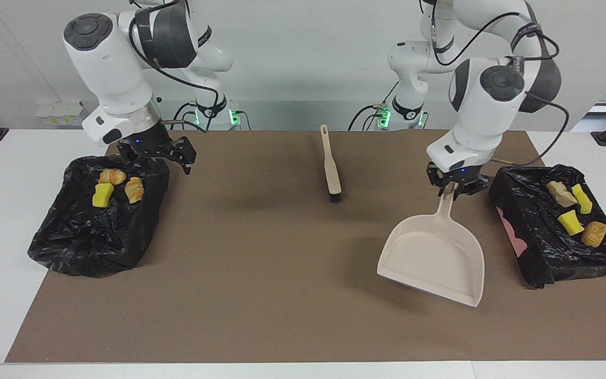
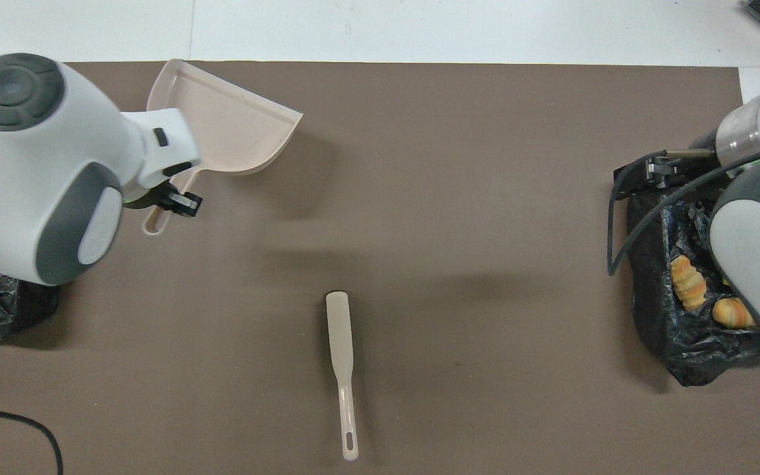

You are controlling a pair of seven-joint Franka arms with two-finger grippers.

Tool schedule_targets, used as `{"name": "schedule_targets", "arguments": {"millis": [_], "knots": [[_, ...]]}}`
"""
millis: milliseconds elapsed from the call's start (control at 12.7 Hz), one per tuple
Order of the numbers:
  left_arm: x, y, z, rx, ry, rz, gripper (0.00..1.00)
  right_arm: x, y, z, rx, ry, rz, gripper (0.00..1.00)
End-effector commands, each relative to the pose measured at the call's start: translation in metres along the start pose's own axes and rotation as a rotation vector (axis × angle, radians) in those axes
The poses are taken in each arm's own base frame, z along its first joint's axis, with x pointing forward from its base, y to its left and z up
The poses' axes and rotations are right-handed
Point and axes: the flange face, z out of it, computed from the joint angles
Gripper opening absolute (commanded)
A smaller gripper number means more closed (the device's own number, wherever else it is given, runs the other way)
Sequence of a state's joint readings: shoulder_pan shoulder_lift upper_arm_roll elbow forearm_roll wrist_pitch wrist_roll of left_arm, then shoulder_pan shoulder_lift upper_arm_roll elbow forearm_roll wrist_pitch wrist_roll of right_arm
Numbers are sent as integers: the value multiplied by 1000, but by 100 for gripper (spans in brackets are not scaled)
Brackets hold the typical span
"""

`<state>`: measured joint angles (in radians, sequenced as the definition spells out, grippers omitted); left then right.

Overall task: Sweep and dump trash in bin
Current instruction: 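Set the empty dustpan on the table with the left gripper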

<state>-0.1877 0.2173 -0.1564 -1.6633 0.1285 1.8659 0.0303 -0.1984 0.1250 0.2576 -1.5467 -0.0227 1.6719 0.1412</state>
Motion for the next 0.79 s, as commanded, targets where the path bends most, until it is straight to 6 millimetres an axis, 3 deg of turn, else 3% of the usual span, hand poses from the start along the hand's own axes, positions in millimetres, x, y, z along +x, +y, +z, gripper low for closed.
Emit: {"name": "schedule_targets", "arguments": {"millis": [0,79,157,236,315,393,551,708], "knots": [[27,57,34,-26,38,-110,0,-2,12,-17,-8,28,-21,100],[32,81,51,-35,30,-152,0,-9,14,-34,-19,57,-16,100],[40,97,55,-52,57,-195,0,-12,22,-39,-15,60,2,100],[43,105,53,-83,75,-218,0,-13,28,-39,-15,58,9,100],[42,125,61,-104,60,-225,0,-14,32,-38,-17,50,8,100],[42,128,63,-108,59,-254,0,-18,39,-35,-16,23,8,100],[42,146,65,-135,68,-314,0,-32,35,-27,2,36,14,100],[47,177,99,-138,43,-341,0,-36,27,-27,1,30,0,100]]}}
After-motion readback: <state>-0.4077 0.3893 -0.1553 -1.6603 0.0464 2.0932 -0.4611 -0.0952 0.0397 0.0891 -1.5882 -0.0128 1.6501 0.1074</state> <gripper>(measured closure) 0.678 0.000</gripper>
